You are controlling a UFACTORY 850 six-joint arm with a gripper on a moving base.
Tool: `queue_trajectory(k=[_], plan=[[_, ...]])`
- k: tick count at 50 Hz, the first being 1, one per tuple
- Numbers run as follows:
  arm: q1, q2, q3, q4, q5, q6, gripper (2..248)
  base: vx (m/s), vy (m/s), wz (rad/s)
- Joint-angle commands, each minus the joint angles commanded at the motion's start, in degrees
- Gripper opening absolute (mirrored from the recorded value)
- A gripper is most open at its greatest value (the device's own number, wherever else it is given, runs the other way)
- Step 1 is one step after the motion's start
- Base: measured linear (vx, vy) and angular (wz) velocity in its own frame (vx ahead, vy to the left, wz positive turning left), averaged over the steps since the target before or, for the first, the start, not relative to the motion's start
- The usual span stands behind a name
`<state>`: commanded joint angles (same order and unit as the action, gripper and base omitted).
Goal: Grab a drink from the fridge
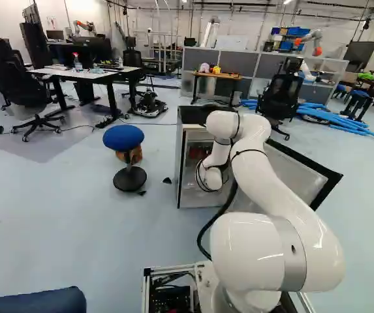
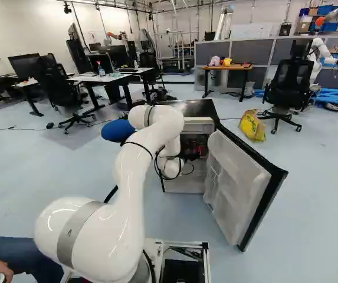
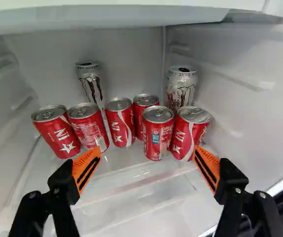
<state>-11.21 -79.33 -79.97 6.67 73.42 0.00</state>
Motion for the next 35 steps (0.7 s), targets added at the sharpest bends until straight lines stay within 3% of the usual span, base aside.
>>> queue_trajectory(k=[18, 35], plan=[[-0.64, -0.53, -0.98, -2.55, 0.00, 0.00, 247, 0.000, 0.000, 0.000], [-0.64, -0.53, -0.98, -2.58, 0.00, 0.00, 238, 0.000, 0.000, 0.000]])
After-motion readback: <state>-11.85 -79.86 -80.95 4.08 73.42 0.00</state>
